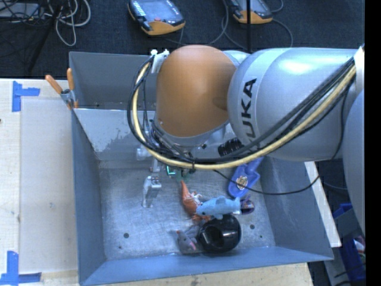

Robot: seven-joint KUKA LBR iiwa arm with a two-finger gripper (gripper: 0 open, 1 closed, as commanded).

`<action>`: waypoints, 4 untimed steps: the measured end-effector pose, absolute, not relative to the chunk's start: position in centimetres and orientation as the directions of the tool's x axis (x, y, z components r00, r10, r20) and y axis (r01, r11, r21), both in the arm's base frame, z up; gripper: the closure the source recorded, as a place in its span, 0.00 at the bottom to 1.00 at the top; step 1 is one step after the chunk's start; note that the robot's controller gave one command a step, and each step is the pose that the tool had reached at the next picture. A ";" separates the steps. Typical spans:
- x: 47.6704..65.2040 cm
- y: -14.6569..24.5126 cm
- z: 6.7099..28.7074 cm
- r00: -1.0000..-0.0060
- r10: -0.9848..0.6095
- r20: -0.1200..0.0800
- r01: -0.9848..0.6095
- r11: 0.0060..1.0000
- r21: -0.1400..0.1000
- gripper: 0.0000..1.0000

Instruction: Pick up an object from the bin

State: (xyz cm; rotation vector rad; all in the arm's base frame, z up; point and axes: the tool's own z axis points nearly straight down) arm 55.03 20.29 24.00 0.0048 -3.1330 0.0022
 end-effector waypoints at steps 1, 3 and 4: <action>55.2 20.2 24.4 -1.000 0.001 0.001 0.001 1.000 0.000 0.00; 54.9 20.8 20.5 -0.999 -0.034 0.005 -0.034 0.999 -0.001 0.00; 57.0 17.1 18.8 -0.998 -0.071 -0.001 -0.071 0.998 0.002 0.00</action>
Offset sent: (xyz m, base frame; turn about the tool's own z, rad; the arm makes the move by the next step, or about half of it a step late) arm -0.0463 -0.0261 -0.1039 -0.0231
